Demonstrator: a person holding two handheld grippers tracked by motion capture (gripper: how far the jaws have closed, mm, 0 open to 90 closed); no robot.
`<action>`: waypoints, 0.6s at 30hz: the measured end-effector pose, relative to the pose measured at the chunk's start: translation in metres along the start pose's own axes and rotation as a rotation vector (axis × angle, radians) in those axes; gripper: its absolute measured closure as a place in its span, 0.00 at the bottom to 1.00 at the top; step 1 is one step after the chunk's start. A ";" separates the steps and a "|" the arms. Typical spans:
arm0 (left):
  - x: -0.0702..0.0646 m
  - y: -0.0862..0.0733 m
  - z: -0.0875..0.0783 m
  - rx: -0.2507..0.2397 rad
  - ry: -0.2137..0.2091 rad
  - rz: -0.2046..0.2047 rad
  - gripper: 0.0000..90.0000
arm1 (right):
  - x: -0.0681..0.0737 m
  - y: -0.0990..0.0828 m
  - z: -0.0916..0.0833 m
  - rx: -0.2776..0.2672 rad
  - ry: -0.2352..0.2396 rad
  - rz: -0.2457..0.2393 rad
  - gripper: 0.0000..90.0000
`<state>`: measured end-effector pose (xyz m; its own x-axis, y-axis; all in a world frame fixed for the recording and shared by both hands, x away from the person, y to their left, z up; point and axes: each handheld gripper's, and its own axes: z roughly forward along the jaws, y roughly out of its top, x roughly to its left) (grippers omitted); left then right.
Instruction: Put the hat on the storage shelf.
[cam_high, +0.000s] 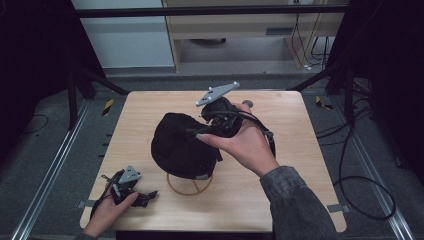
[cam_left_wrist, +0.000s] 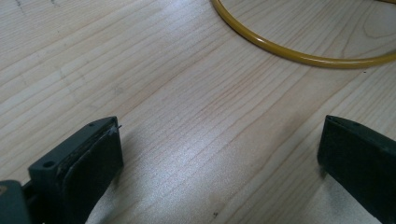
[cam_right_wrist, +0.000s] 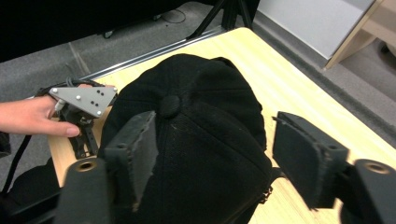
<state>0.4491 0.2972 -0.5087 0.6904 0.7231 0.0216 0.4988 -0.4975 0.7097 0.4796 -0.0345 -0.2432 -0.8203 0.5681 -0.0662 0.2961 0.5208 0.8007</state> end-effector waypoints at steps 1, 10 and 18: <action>0.000 0.000 0.000 0.000 0.000 0.000 0.00 | -0.001 -0.001 -0.001 -0.006 -0.007 0.002 0.30; 0.000 0.000 0.000 -0.002 0.000 0.000 0.00 | -0.010 -0.009 -0.005 -0.004 -0.058 0.021 0.12; 0.000 0.000 0.000 -0.001 0.000 -0.001 0.00 | -0.016 -0.018 -0.018 -0.036 -0.087 0.021 0.08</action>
<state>0.4490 0.2971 -0.5088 0.6901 0.7234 0.0206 0.4988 -0.4961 0.7106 0.4779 -0.0647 -0.2459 -0.7680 0.6326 -0.0997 0.2934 0.4860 0.8233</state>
